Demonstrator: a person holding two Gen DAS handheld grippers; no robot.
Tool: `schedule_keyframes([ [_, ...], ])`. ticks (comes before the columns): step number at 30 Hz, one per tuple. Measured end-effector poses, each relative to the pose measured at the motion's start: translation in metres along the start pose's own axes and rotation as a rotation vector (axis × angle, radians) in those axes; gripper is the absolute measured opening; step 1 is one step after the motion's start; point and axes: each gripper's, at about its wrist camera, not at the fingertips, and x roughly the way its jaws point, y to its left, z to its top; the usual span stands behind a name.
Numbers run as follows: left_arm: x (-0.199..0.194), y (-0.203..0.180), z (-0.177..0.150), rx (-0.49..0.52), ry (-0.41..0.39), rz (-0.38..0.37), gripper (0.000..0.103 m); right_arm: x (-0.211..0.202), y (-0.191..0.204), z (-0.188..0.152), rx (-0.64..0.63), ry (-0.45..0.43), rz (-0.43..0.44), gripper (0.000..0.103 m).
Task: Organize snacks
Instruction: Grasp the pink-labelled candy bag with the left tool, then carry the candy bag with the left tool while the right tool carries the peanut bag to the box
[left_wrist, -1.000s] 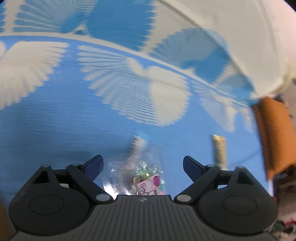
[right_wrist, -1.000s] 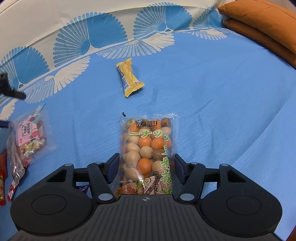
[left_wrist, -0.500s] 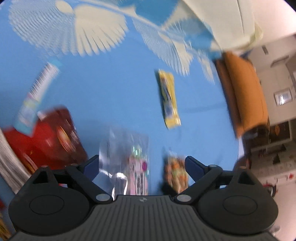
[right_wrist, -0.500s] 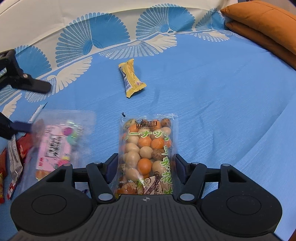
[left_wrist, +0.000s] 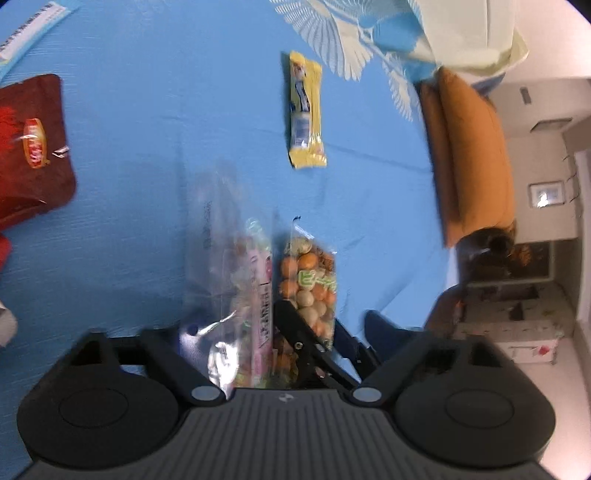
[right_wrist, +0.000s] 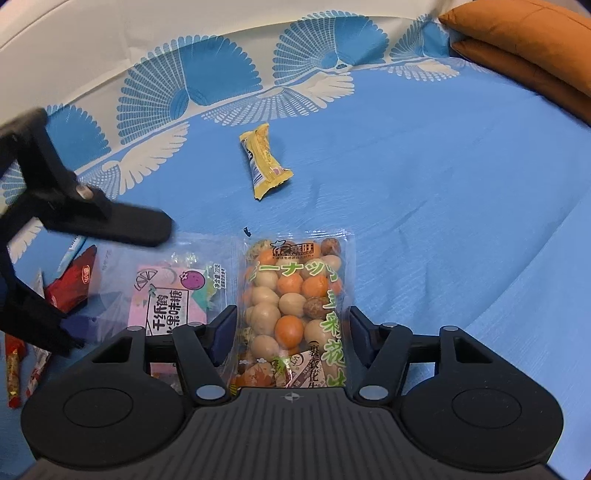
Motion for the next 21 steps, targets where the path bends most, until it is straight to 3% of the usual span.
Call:
schedule_keyframes([
  [1, 0.002, -0.001, 0.0, -0.001, 0.006, 0.007, 0.047, -0.001, -0.001, 0.0, 0.001, 0.0, 0.001, 0.062],
  [2, 0.005, 0.0, 0.001, -0.019, 0.019, 0.019, 0.014, -0.001, -0.002, 0.0, 0.001, 0.0, 0.0, 0.059],
  [4, 0.002, 0.001, 0.004, -0.034, 0.012, 0.061, 0.013, -0.003, -0.005, 0.0, 0.007, 0.001, 0.006, 0.053],
  [11, -0.047, -0.021, -0.004, 0.078, -0.063, 0.157, 0.012, -0.018, -0.007, 0.004, 0.061, 0.001, 0.005, 0.047],
  [16, -0.112, -0.054, -0.035, 0.19, -0.16, 0.226, 0.012, -0.075, 0.011, 0.012, 0.019, -0.101, 0.012, 0.046],
  [21, -0.198, -0.077, -0.084, 0.254, -0.275, 0.241, 0.012, -0.143, 0.031, 0.018, 0.026, -0.195, 0.063, 0.046],
])
